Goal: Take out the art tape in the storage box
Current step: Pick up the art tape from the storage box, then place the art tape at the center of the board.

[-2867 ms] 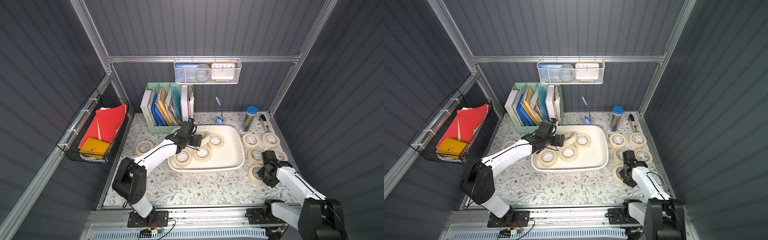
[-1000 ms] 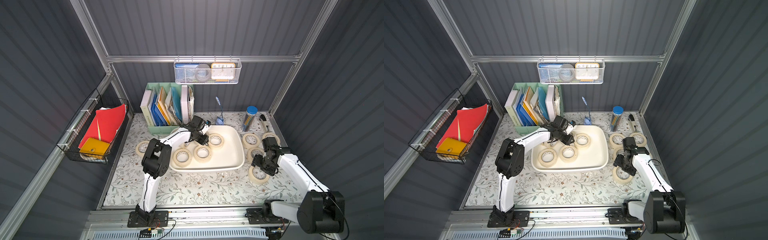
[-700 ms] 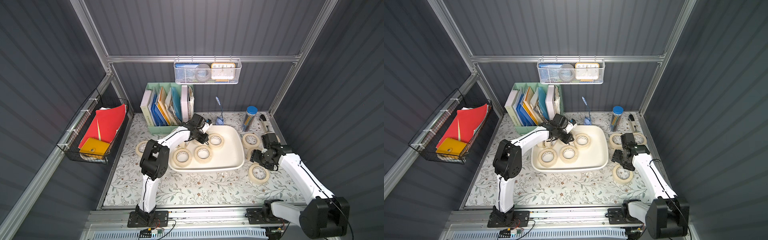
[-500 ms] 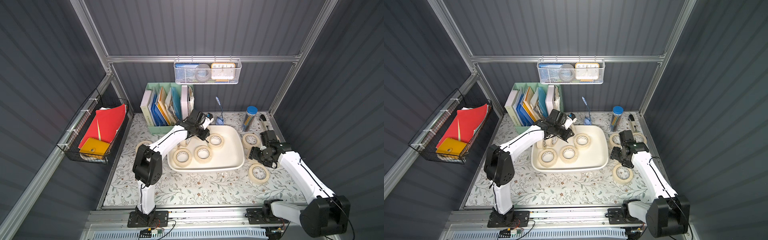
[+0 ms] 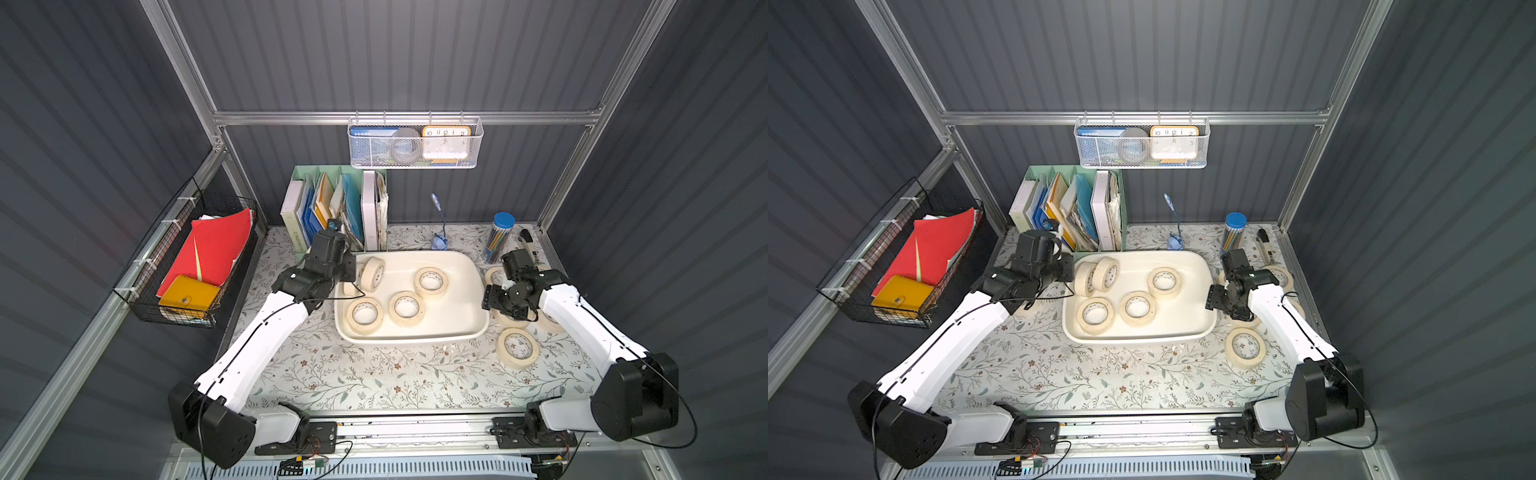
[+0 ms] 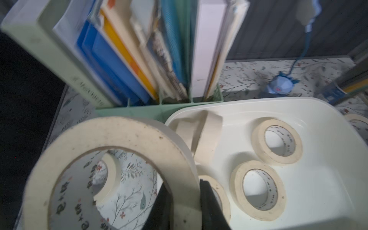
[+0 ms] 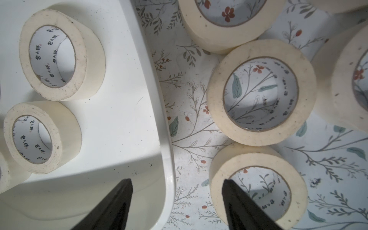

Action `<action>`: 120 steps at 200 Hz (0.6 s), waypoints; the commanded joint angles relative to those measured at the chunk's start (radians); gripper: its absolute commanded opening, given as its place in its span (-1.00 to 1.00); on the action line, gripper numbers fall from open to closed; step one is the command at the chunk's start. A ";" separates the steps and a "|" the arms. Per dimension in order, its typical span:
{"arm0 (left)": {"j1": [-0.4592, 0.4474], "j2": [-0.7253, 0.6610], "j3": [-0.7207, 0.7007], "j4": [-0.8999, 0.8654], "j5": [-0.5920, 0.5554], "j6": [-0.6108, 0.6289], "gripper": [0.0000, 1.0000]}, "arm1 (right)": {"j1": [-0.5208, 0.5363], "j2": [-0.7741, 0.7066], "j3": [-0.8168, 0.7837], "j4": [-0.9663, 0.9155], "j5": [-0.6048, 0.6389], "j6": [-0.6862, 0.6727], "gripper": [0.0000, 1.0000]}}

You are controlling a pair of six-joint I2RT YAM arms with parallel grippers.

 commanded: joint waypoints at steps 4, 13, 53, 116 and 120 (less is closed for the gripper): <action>0.046 -0.145 -0.152 -0.065 -0.129 -0.254 -1.00 | 0.008 0.023 0.041 -0.006 -0.038 -0.051 0.53; 0.080 -0.191 -0.224 -0.069 -0.147 -0.301 -1.00 | 0.009 0.025 0.045 -0.008 -0.043 -0.055 0.53; 0.338 -0.213 -0.481 0.082 0.041 -0.396 -1.00 | 0.018 0.029 0.053 -0.008 -0.059 -0.072 0.55; 0.527 -0.047 -0.650 0.375 0.200 -0.525 -1.00 | 0.023 -0.012 0.030 -0.015 -0.044 -0.084 0.55; 0.531 -0.033 -0.647 0.383 0.201 -0.522 -1.00 | 0.023 -0.014 0.027 -0.014 -0.044 -0.084 0.55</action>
